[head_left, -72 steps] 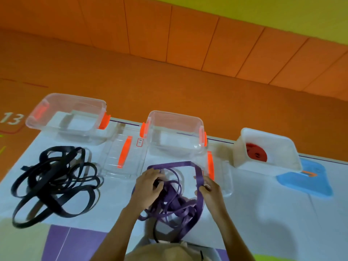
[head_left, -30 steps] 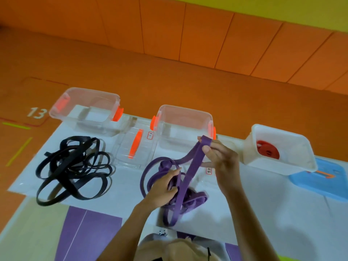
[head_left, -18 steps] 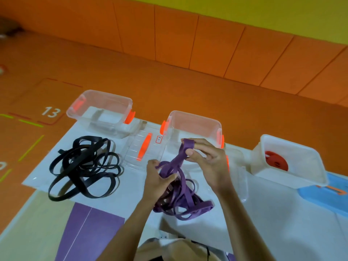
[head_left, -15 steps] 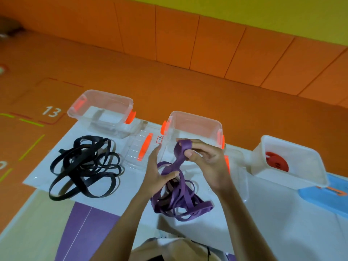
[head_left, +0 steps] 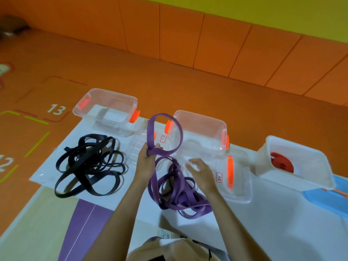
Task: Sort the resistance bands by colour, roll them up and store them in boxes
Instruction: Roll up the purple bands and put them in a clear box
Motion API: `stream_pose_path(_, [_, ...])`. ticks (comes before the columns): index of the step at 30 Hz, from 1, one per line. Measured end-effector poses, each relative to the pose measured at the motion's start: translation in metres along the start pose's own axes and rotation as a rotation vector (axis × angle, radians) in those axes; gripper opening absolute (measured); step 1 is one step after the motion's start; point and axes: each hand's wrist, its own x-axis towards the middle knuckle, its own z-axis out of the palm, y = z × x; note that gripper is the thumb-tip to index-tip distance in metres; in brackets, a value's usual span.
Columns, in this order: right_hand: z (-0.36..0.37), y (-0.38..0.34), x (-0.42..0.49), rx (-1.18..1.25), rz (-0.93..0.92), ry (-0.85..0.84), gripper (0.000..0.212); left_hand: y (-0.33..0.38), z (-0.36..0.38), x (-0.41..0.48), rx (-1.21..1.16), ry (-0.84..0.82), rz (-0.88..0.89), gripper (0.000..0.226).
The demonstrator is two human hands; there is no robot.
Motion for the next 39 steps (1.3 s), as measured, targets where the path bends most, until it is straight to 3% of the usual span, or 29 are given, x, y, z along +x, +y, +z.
stream_pose_path(3, [0.028, 0.04, 0.004, -0.385, 0.079, -0.289, 0.092, 0.006, -0.006, 0.001, -0.006, 0.006, -0.034, 0.02])
stream_pose_path(6, [0.048, 0.069, -0.003, -0.672, 0.06, -0.389, 0.113, 0.013, -0.009, -0.001, 0.029, 0.02, -0.015, 0.02])
stream_pose_path(8, [0.052, 0.08, -0.008, -0.682, 0.04, -0.344, 0.105, 0.017, -0.013, -0.003, 0.083, 0.035, 0.014, 0.017])
stream_pose_path(12, [0.041, 0.083, -0.006, -0.422, -0.006, -0.202, 0.049, 0.019, -0.024, -0.004, 0.202, -0.007, 0.069, 0.012])
stream_pose_path(14, [0.026, 0.079, -0.003, -0.306, -0.04, -0.104, 0.036, 0.015, -0.027, -0.003, 0.235, -0.006, 0.053, 0.01])
stream_pose_path(23, [-0.048, 0.058, -0.008, 0.01, -0.143, -0.002, 0.05, 0.015, -0.028, 0.013, 0.092, 0.198, -0.009, 0.016])
stream_pose_path(27, [-0.062, 0.054, -0.017, 0.384, -0.161, 0.102, 0.034, 0.018, -0.025, 0.016, 0.103, 0.258, 0.013, 0.022])
stream_pose_path(31, [-0.064, 0.058, -0.019, 0.746, -0.079, 0.161, 0.036, 0.018, -0.024, 0.018, 0.146, 0.278, 0.046, 0.013])
stream_pose_path(34, [-0.063, 0.065, -0.019, 0.757, -0.024, 0.148, 0.04, 0.02, -0.027, 0.018, 0.122, 0.291, 0.066, 0.011])
stream_pose_path(39, [-0.053, 0.07, -0.024, 0.55, 0.05, 0.106, 0.053, 0.023, -0.035, 0.015, 0.132, 0.306, 0.088, 0.019])
